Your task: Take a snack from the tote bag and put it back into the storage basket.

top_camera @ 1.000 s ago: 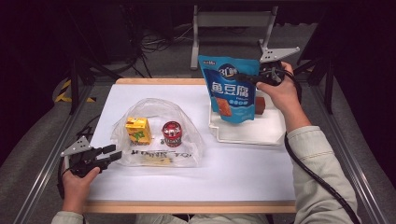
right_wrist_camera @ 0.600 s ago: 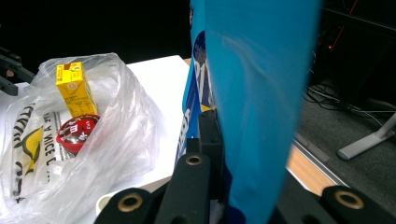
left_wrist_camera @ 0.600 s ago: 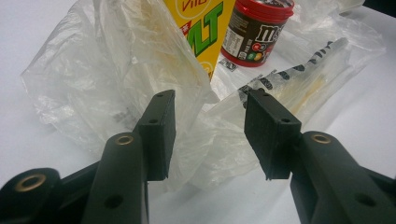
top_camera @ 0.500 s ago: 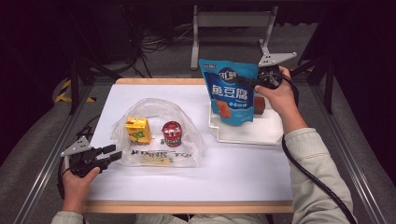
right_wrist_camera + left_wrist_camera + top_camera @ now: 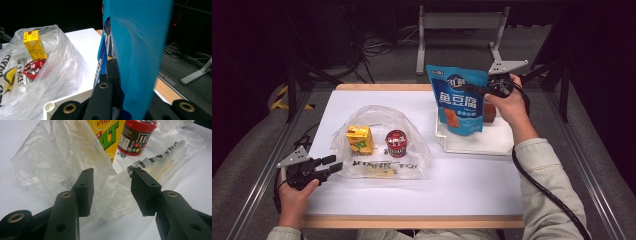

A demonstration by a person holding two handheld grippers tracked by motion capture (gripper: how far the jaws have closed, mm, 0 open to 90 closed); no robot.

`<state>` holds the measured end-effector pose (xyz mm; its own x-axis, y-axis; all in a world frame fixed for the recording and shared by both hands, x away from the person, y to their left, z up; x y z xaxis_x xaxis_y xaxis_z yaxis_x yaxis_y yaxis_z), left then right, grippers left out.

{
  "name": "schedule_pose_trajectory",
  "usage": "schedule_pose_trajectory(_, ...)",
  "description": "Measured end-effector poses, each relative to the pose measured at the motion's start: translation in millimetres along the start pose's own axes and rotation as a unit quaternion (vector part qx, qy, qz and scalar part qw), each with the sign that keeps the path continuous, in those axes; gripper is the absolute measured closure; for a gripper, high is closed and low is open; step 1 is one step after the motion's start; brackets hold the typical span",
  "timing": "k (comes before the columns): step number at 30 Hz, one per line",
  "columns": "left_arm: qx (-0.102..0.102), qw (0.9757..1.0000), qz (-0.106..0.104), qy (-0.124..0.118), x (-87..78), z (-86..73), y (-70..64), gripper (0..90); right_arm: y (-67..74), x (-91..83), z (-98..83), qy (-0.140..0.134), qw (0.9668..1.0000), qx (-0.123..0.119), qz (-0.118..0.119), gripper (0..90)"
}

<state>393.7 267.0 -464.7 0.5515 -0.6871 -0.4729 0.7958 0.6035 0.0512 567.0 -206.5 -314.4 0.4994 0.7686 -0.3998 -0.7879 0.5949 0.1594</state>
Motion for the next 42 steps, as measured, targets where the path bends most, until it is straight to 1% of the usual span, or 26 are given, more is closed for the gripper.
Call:
schedule_pose_trajectory(7, 0.002, 1.0, -0.001, 0.0, 0.5, 0.3, -0.1, 53.7, -2.9, 0.1, -3.5, -0.01, 0.9999, 0.002, 0.0, 89.6)
schedule_pose_trajectory(13, 0.001, 1.0, -0.002, -0.001, 0.1, 0.4, -0.3, 53.6, -6.0, -1.8, -7.0, -0.014, 0.9999, -0.004, 0.003, 89.2)
schedule_pose_trajectory(15, 0.001, 1.0, -0.003, -0.002, 0.2, 0.5, -0.3, 53.5, -8.2, -3.2, -9.1, -0.015, 0.9999, -0.001, 0.003, 89.1)
schedule_pose_trajectory(20, 0.0, 1.0, -0.003, -0.001, 1.0, 1.0, -0.8, 53.5, -11.2, -7.4, -14.7, -0.01, 0.9999, -0.006, -0.002, 88.7)
schedule_pose_trajectory(23, 0.003, 1.0, -0.005, -0.001, 2.2, 1.6, -0.4, 53.4, -11.9, -8.9, -16.8, -0.008, 0.9999, -0.012, -0.003, 88.2)
schedule_pose_trajectory(25, 0.005, 1.0, -0.004, -0.002, 2.8, 2.1, -0.3, 53.4, -12.5, -10.0, -18.5, -0.006, 0.9999, -0.016, -0.002, 87.3)
schedule_pose_trajectory(27, 0.002, 1.0, -0.006, -0.001, 3.1, 2.3, -0.8, 53.4, -13.1, -10.8, -19.8, -0.003, 0.9999, -0.015, -0.004, 84.9)
schedule_pose_trajectory(29, 0.003, 1.0, -0.006, 0.0, 3.4, 2.3, -0.4, 53.4, -13.2, -11.3, -20.8, -0.007, 0.9999, -0.014, -0.002, 82.8)
schedule_pose_trajectory(32, 0.003, 1.0, -0.007, -0.001, 3.6, 2.4, 0.2, 53.4, -10.8, -11.1, -20.5, -0.008, 0.9999, -0.014, -0.001, 78.6)
schedule_pose_trajectory(34, 0.002, 1.0, -0.006, -0.003, 3.7, 2.5, 0.3, 53.4, -9.4, -11.4, -18.1, -0.013, 0.9998, -0.016, -0.004, 73.6)
schedule_pose_trajectory(36, 0.0, 1.0, -0.006, -0.004, 3.5, 2.4, 0.1, 53.4, -7.0, -13.2, -13.2, -0.024, 0.9997, -0.008, -0.001, 65.4)
schedule_pose_trajectory(37, 0.0, 1.0, -0.006, -0.004, 3.5, 2.2, 0.2, 53.4, -6.5, -14.1, -11.3, -0.028, 0.9996, -0.004, -0.003, 59.7)
schedule_pose_trajectory(38, 0.002, 1.0, -0.006, -0.003, 3.4, 2.2, 0.2, 53.4, -6.1, -15.1, -8.1, -0.038, 0.9992, 0.007, -0.005, 50.2)
schedule_pose_trajectory(39, 0.002, 1.0, -0.006, -0.003, 3.4, 2.2, 0.2, 53.4, -6.1, -15.1, -8.1, -0.038, 0.9992, 0.007, -0.005, 50.2)
schedule_pose_trajectory(40, 0.002, 1.0, -0.006, -0.003, 3.4, 2.2, 0.2, 53.4, -4.1, -18.3, -3.4, -0.045, 0.9988, 0.021, -0.002, 50.2)
schedule_pose_trajectory(41, 0.003, 1.0, -0.006, -0.004, 3.3, 2.4, 0.2, 53.4, -4.1, -18.3, -3.4, -0.045, 0.9988, 0.021, -0.002, 42.6)
schedule_pose_trajectory(42, 0.0, 1.0, -0.006, -0.002, 3.3, 2.4, -0.2, 53.4, -3.6, -20.0, -2.0, -0.046, 0.9988, 0.018, -0.006, 39.6)
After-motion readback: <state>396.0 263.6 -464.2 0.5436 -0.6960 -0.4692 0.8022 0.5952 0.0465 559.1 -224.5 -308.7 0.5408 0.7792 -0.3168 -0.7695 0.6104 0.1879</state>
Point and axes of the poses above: each handheld gripper's, and its own axes: x roughly forward along the jaws, z roughly out of its top, y roughly to its left, the point moved 7 cm from there along x, roughly forward along the jaws, and after that the axes turned 15 degrees about x, right-handed, at the moved point
